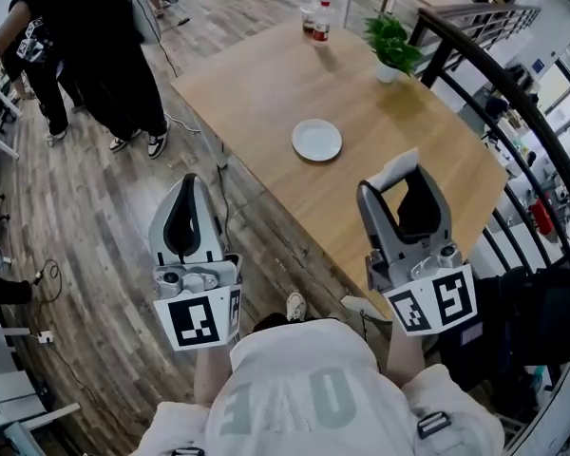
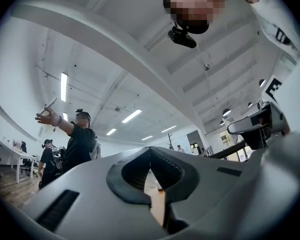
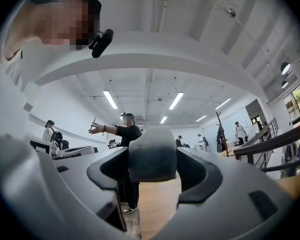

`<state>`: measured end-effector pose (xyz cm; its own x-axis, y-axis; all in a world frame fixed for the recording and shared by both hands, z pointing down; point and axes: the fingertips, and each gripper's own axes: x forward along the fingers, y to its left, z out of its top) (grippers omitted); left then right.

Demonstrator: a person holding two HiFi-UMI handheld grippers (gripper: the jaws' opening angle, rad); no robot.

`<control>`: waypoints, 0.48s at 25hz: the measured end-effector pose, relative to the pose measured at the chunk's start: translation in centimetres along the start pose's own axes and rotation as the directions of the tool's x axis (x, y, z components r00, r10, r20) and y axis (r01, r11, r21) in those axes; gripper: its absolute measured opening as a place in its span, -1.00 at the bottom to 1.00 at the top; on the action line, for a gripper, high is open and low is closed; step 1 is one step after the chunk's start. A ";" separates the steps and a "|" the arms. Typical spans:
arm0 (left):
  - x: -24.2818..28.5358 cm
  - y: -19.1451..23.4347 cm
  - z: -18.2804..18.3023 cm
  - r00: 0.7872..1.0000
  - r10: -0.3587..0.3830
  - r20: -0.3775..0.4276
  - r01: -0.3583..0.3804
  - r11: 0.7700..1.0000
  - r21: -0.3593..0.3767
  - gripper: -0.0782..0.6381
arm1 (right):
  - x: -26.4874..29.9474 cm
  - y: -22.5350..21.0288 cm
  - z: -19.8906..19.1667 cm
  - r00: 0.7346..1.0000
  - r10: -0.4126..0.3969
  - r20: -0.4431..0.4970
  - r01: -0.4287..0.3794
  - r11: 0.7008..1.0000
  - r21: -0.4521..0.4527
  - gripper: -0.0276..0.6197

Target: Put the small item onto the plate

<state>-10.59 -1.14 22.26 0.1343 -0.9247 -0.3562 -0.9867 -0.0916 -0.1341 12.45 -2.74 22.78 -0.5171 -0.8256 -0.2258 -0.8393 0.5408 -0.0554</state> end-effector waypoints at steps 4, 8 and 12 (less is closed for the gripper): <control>2.5 -0.6 -0.5 0.999 -0.033 0.006 0.033 0.999 0.008 -0.76 | 2.1 -1.5 0.2 1.000 -0.013 0.019 0.013 1.000 0.005 0.03; 5.2 -0.6 -0.6 0.997 -0.067 0.029 0.067 0.998 0.012 -0.76 | 3.7 -2.4 0.0 0.999 -0.033 0.028 0.032 0.999 0.004 0.03; 8.5 -0.7 -1.4 0.993 -0.109 0.041 0.109 0.994 0.001 -0.76 | 5.4 -3.5 -1.1 0.996 -0.082 0.017 0.082 0.997 0.003 0.03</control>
<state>-8.92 -9.51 20.63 0.2443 -0.8932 -0.3775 -0.9662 -0.1913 -0.1726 12.40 -9.30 22.77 -0.4432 -0.8646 -0.2365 -0.8787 0.4713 -0.0763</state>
